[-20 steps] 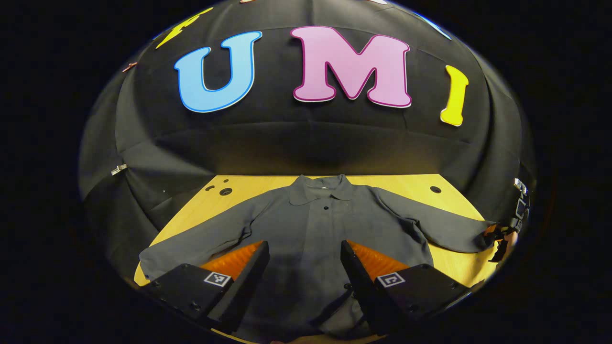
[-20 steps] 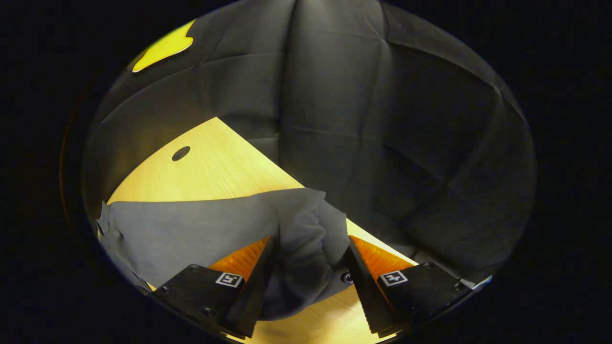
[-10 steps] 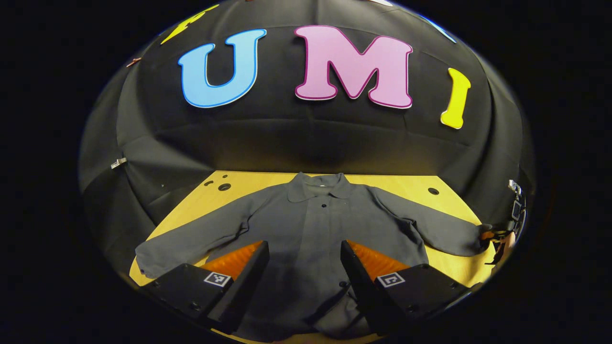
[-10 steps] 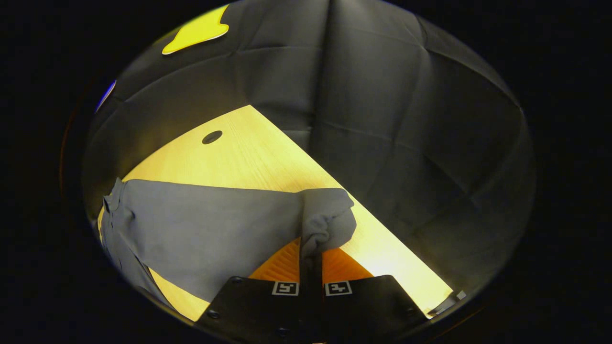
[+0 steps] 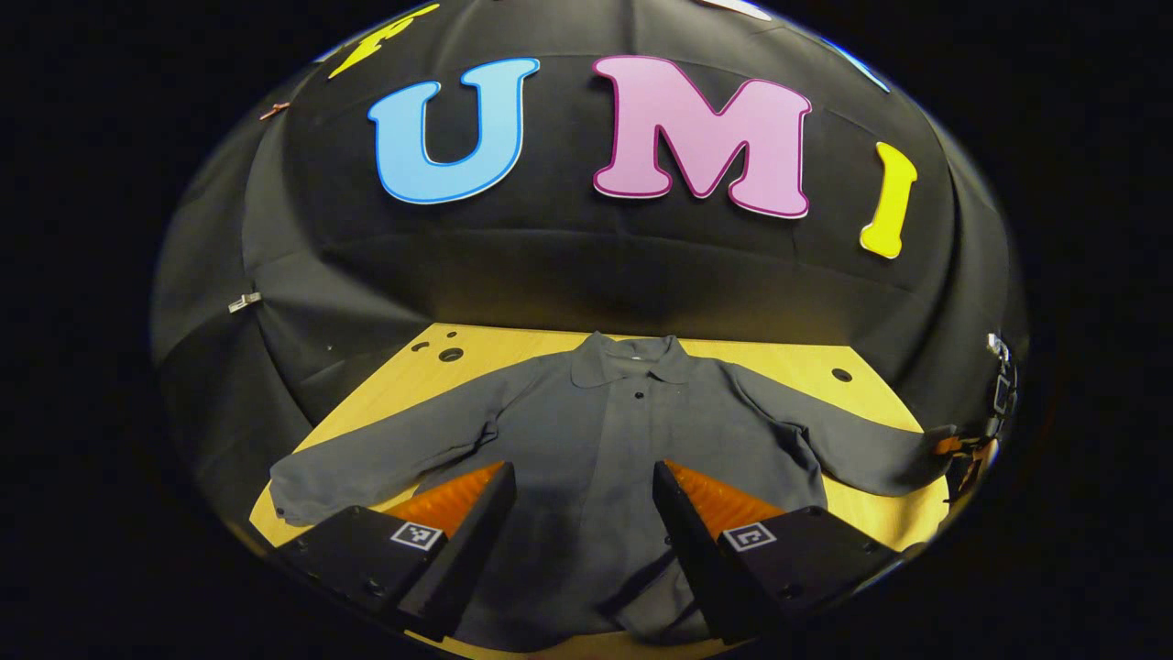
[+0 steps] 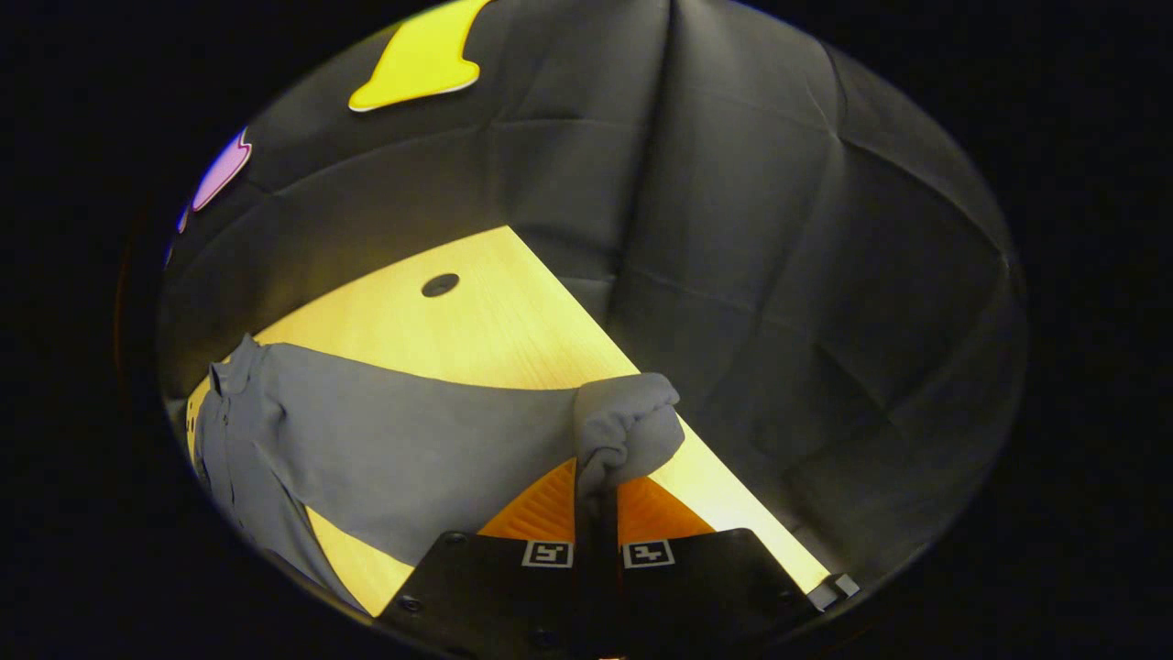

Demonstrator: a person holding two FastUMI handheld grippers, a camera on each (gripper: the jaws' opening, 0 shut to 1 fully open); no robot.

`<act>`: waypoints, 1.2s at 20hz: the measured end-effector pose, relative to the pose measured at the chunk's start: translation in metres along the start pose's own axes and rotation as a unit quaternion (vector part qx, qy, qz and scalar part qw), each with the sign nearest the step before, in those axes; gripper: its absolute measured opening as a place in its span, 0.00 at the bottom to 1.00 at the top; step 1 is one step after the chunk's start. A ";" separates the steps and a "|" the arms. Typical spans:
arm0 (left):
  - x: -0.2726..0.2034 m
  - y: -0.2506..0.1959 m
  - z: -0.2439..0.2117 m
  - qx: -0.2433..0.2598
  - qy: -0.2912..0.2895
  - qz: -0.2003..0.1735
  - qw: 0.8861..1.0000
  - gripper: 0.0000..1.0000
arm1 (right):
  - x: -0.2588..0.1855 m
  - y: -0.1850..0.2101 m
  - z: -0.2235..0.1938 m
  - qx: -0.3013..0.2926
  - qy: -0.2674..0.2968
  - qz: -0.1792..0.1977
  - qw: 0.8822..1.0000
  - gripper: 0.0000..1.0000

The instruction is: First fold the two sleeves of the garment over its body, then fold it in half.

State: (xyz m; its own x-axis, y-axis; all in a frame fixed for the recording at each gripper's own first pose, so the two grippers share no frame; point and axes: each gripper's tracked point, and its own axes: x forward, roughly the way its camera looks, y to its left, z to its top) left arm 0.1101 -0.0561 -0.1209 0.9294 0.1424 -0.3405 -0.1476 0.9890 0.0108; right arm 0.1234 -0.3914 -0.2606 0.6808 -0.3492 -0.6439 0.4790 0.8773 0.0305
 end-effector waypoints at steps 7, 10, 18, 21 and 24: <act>-0.015 0.019 0.007 0.006 -0.018 0.007 1.000 0.95 | -0.051 0.051 0.053 -0.035 -0.063 0.054 0.996 0.00; -0.023 0.030 0.005 0.007 -0.022 0.010 1.000 0.95 | -0.070 0.089 0.074 -0.056 -0.089 0.084 0.991 0.05; -0.056 0.084 0.006 0.026 -0.043 0.053 0.997 0.95 | -0.110 0.209 0.103 -0.129 -0.133 0.155 0.970 0.05; -0.066 0.104 0.002 0.007 -0.032 0.068 0.997 0.95 | -0.121 0.258 0.104 -0.153 -0.134 0.183 0.962 0.05; -0.073 0.125 0.007 -0.012 -0.034 0.083 0.996 0.96 | -0.131 0.308 0.098 -0.181 -0.128 0.211 0.952 0.05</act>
State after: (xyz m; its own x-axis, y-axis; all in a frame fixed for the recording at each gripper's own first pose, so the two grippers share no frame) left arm 0.0265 0.0573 -0.0879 0.9123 0.3066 -0.2716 -0.3078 0.9507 0.0393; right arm 0.2360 -0.1078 -0.0918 0.9055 0.0320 -0.4231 -0.0587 0.9970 -0.0502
